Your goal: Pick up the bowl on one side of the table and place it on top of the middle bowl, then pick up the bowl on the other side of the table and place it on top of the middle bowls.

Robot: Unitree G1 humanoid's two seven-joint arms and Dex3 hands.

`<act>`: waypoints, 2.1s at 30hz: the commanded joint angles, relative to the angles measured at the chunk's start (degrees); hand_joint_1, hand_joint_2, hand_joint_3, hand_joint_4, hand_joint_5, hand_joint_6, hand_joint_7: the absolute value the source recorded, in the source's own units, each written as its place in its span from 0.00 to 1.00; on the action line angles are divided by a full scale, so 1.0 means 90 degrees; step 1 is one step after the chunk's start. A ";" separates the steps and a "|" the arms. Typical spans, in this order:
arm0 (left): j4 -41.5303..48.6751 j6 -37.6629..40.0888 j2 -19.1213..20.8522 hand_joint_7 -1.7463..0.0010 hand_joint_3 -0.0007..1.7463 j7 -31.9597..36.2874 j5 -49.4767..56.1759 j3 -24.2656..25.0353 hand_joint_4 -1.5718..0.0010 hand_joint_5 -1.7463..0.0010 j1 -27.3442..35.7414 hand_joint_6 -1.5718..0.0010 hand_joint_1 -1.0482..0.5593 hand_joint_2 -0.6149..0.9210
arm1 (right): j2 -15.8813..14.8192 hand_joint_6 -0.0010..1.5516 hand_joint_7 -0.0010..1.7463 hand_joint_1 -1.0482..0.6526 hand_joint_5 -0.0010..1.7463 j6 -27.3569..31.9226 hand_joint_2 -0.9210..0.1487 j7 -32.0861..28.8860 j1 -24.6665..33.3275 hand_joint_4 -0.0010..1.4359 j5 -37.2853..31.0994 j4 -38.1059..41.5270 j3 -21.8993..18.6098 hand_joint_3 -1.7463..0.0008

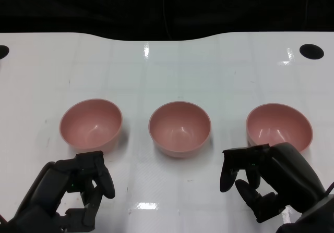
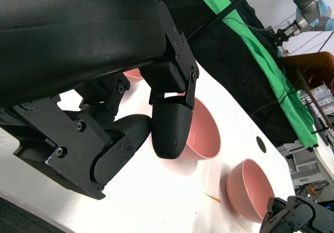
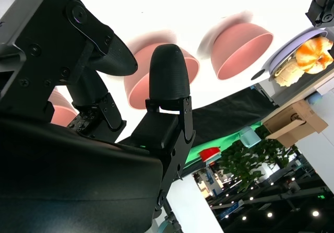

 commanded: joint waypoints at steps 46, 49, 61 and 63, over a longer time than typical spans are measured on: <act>0.0069 -0.0114 0.0105 0.11 0.80 -0.0044 -0.0015 0.0041 0.45 0.00 0.0009 0.49 0.56 0.67 | 0.0013 0.48 0.23 0.51 0.74 0.0356 0.48 -0.0864 -0.0073 0.40 -0.0653 -0.0031 -0.0142 0.52; 0.0019 -0.0082 0.0116 0.11 0.80 -0.0032 0.0021 0.0041 0.45 0.00 0.0027 0.49 0.56 0.66 | -0.0009 0.43 0.15 0.46 0.57 0.0593 0.27 -0.0879 -0.0079 0.34 -0.0775 -0.0109 -0.0150 0.78; -0.0109 0.0045 0.0107 0.11 0.81 -0.0063 -0.0023 0.0055 0.45 0.00 0.0088 0.49 0.57 0.66 | -0.0104 0.17 0.00 0.30 0.37 0.1956 0.04 -0.0515 -0.0090 0.01 -0.1540 -0.0615 -0.0113 0.99; -0.0095 0.0037 0.0122 0.11 0.81 -0.0092 -0.0061 0.0060 0.45 0.00 0.0073 0.49 0.57 0.66 | -0.0141 0.14 0.00 0.29 0.37 0.2170 0.03 -0.0398 -0.0097 0.00 -0.1673 -0.0707 -0.0076 0.99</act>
